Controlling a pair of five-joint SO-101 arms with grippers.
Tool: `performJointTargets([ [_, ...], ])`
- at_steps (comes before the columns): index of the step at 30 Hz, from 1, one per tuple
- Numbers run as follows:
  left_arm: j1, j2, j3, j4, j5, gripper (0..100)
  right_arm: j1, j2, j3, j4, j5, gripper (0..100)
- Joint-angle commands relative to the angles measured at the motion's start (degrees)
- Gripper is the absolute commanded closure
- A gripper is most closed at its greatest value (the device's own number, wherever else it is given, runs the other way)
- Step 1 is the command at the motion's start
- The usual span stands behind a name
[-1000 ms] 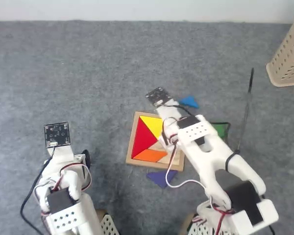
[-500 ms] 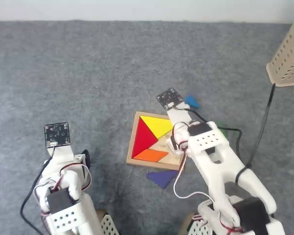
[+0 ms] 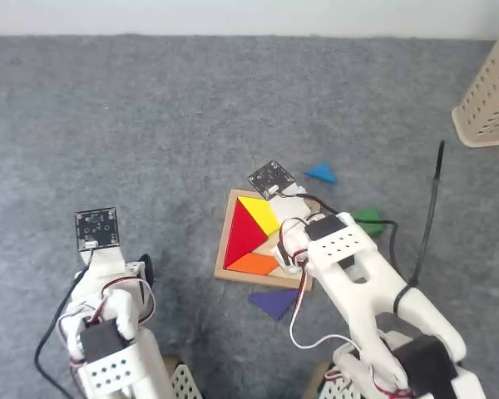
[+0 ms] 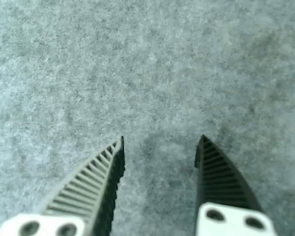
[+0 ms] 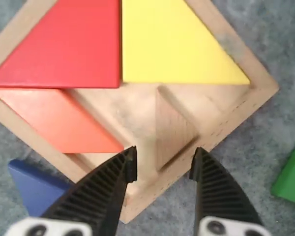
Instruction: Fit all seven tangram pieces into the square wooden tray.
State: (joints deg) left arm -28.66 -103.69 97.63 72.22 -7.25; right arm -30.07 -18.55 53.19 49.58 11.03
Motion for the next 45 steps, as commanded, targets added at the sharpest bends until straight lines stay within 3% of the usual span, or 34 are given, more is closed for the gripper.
performJointTargets([
  [1, 0.0, -0.7, -1.1, 0.2, 0.5, 77, -0.5, -0.8, -2.7, -0.6, -0.4, 79.7],
  [6, 0.0, -0.7, -1.1, 0.2, 0.5, 77, -0.5, 4.5, -4.0, -5.1, 2.8, 79.7],
  [23, 0.0, -0.7, -1.1, 0.2, 0.5, 77, -0.4, 13.2, -8.8, -4.7, 8.4, 80.2],
  [28, 0.0, -0.7, -1.1, 0.2, 0.5, 77, -0.5, 13.1, -9.1, -4.8, 19.8, 86.9],
  [37, 0.0, -0.7, -1.1, 0.2, 0.5, 77, -1.5, 13.1, -11.9, -4.3, 45.7, 87.6],
  [42, 0.0, -0.7, -1.1, 0.2, 0.5, 77, -2.2, 13.1, -11.9, -4.2, 46.9, 87.9],
  [45, 0.0, -0.7, -1.1, 0.2, 0.5, 77, -1.8, 13.0, -12.0, -4.4, 42.7, 94.0],
])
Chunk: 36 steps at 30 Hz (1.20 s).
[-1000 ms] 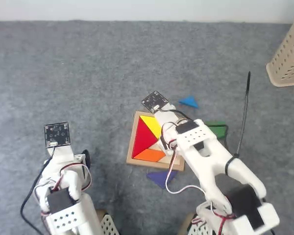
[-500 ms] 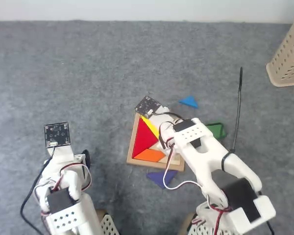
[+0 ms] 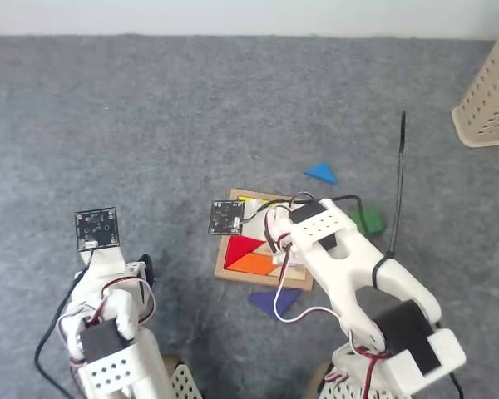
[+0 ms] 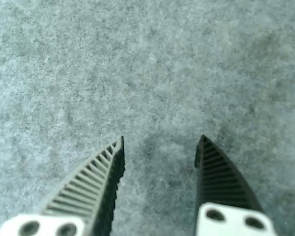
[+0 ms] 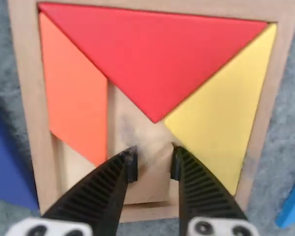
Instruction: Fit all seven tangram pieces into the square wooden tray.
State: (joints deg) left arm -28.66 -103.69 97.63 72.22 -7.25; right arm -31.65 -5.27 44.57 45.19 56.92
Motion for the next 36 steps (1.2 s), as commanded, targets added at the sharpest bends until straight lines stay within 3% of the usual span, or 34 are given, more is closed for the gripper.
performJointTargets([
  [1, 0.0, -0.7, -1.1, 0.2, 0.5, 77, -0.2, -0.7, -3.3, -0.2, -5.4, 96.7],
  [5, 0.0, -0.7, -1.1, 0.2, 0.5, 77, -0.5, -4.2, -3.3, 0.1, -10.9, 98.9],
  [14, 0.0, -0.7, -1.1, 0.2, 0.5, 77, -0.7, -13.1, -3.0, 2.5, -12.4, 99.1],
  [20, 0.0, -0.7, -1.1, 0.2, 0.5, 77, 0.3, -18.2, -3.0, 4.5, -27.9, 99.1],
  [24, 0.0, -0.7, -1.1, 0.2, 0.5, 77, 7.3, -21.6, -3.0, 8.0, -37.3, 99.2],
  [30, 0.0, -0.7, -1.1, 0.2, 0.5, 77, 28.4, -24.3, -3.2, 6.2, -41.8, 99.2],
  [34, 0.0, -0.7, -1.1, 0.2, 0.5, 77, 32.0, -21.8, -3.3, 5.2, -40.5, 97.2],
  [36, 0.0, -0.7, -1.1, 0.2, 0.5, 77, 31.9, -20.1, -3.3, 5.3, -40.4, 89.2],
])
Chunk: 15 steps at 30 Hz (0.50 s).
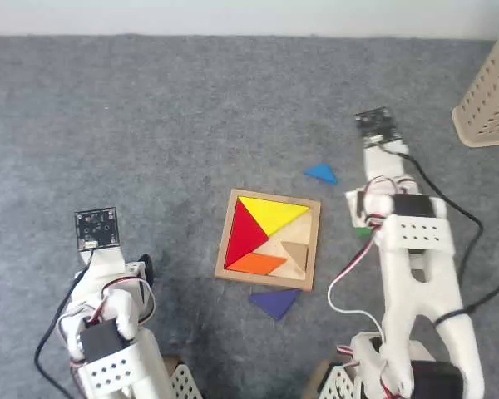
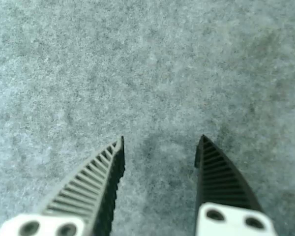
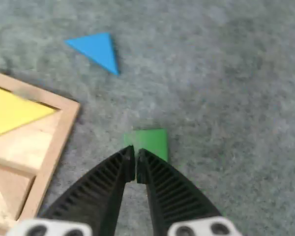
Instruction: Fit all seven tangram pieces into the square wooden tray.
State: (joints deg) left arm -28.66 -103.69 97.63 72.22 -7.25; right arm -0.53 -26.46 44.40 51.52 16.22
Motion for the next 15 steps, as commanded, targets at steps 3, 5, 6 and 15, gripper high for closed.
performJointTargets([
  [3, 0.0, -0.7, -1.1, 0.2, 0.5, 77, 0.4, 2.8, -3.2, -1.2, 0.5, 74.2],
  [5, 0.0, -0.7, -1.1, 0.2, 0.5, 77, -0.4, 2.9, -3.2, -1.3, 2.0, 68.3],
  [6, 0.0, -0.7, -1.1, 0.2, 0.5, 77, -1.0, 2.6, -3.2, -1.0, 2.6, 67.5],
  [15, 0.0, -0.7, -1.1, 0.2, 0.5, 77, -5.1, -0.5, -3.0, 1.8, 2.4, 87.4],
])
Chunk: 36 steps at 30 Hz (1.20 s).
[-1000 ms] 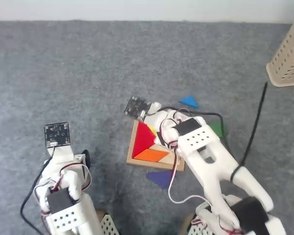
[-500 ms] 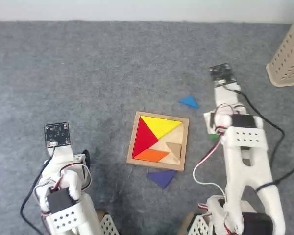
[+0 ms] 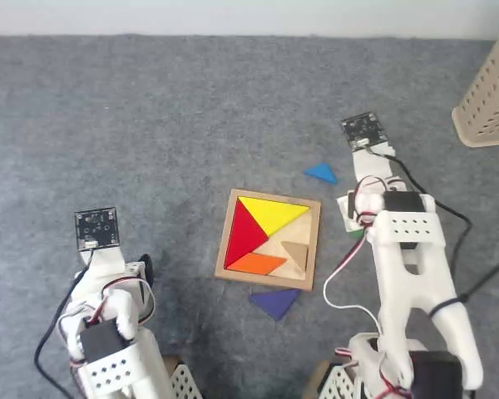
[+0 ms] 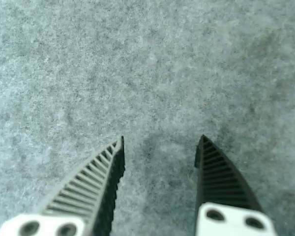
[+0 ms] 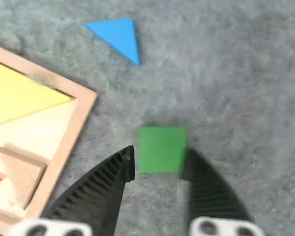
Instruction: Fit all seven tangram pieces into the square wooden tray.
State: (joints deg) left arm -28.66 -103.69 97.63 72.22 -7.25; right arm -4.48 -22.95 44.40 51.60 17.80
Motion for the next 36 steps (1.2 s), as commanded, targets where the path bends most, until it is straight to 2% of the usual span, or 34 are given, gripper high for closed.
performJointTargets([
  [1, 0.0, -0.7, -1.1, 0.2, 0.5, 77, -1.5, -4.2, -3.0, 2.3, 0.8, 82.4],
  [2, 0.0, -0.7, -1.1, 0.2, 0.5, 77, -1.7, -4.3, -3.0, 3.1, 0.8, 81.1],
  [3, 0.0, -0.7, -1.1, 0.2, 0.5, 77, -1.9, -4.5, -3.0, 3.4, 0.8, 84.8],
  [5, 0.0, -0.7, -1.1, 0.2, 0.5, 77, -2.1, -5.2, -3.0, 3.2, 0.7, 99.8],
  [6, 0.0, -0.7, -1.1, 0.2, 0.5, 77, -2.6, -5.5, -3.0, 3.5, 0.7, 98.7],
  [8, 0.0, -0.7, -1.1, 0.2, 0.5, 77, -4.9, -5.8, -2.6, 4.4, 0.8, 89.6],
  [10, 0.0, -0.7, -1.1, 0.2, 0.5, 77, -9.3, -5.5, -2.0, 5.8, 1.3, 86.2],
  [14, 0.0, -0.7, -1.1, 0.2, 0.5, 77, -20.1, -4.1, -0.1, 7.4, 5.4, 94.5],
  [16, 0.0, -0.7, -1.1, 0.2, 0.5, 77, -22.9, -2.8, 0.9, 6.6, 4.6, 99.6],
  [19, 0.0, -0.7, -1.1, 0.2, 0.5, 77, -23.6, 0.5, 2.5, 3.8, 2.3, 99.3],
  [36, 0.0, -0.7, -1.1, 0.2, 0.5, 77, -23.6, 12.2, 2.6, -1.1, 2.6, 99.3],
])
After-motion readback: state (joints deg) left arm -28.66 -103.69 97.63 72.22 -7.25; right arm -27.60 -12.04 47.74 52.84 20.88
